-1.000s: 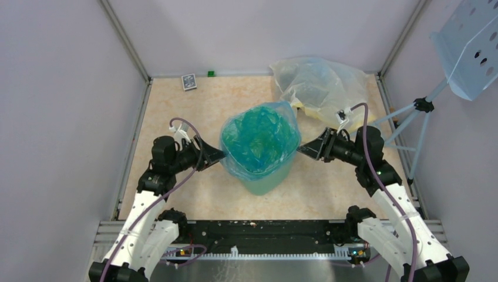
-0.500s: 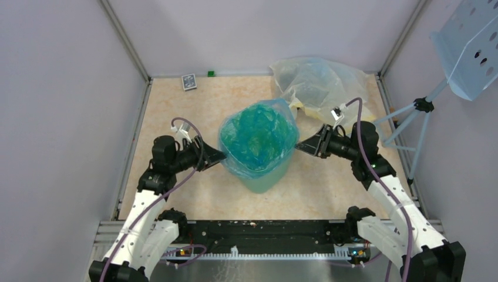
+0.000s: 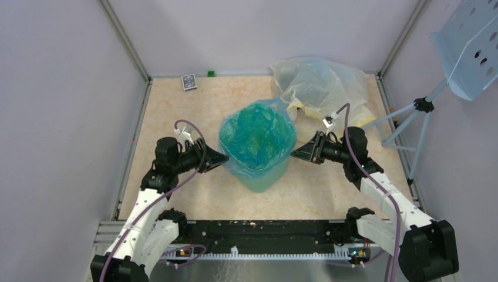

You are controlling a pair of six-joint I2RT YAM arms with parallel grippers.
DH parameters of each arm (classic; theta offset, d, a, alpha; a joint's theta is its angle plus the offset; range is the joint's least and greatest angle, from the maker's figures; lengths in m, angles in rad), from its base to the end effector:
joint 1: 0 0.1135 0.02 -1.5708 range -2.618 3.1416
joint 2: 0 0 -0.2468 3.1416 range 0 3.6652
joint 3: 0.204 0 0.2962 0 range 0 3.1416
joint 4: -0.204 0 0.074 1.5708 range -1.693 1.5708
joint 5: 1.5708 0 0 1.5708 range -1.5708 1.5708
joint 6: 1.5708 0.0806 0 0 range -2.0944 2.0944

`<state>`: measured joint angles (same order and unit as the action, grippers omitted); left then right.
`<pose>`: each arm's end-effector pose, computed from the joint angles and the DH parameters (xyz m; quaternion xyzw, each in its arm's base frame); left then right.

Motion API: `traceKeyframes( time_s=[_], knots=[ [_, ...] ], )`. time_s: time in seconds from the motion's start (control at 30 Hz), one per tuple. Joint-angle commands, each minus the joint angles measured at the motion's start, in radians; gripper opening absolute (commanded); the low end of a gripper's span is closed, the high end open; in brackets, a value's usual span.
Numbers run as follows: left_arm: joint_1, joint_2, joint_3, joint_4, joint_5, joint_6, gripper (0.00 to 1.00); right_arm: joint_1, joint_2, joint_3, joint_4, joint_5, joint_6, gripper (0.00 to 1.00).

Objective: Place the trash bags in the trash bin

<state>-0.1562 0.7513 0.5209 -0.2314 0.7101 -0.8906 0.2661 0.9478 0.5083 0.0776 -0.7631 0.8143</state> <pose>0.2454 -0.0918 0.2139 -0.1153 0.8097 -0.5027 0.2799 0.2629 0.1294 0.1980 0.0030 0.7924 0.5340 0.2948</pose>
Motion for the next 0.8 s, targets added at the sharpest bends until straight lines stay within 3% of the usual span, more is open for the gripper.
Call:
traceKeyframes(
  time_s=[0.0,0.23,0.33,0.67,0.77],
  knots=[
    [0.001,0.001,-0.001,0.060,0.001,0.013,0.43,0.004,-0.027,0.025,0.033,-0.019,-0.043,0.26],
    [0.001,-0.002,0.022,0.047,-0.015,0.018,0.43,0.004,-0.182,0.052,-0.057,-0.030,-0.144,0.53],
    [0.001,0.000,0.029,0.044,-0.014,0.018,0.43,0.005,-0.210,0.070,-0.057,-0.022,-0.138,0.57],
    [0.001,-0.018,0.041,0.018,-0.005,0.019,0.43,0.004,-0.089,0.118,0.012,-0.048,-0.094,0.57],
    [0.001,-0.025,0.042,0.012,-0.002,0.022,0.43,0.004,-0.063,0.108,0.032,-0.050,-0.080,0.47]
  ],
)
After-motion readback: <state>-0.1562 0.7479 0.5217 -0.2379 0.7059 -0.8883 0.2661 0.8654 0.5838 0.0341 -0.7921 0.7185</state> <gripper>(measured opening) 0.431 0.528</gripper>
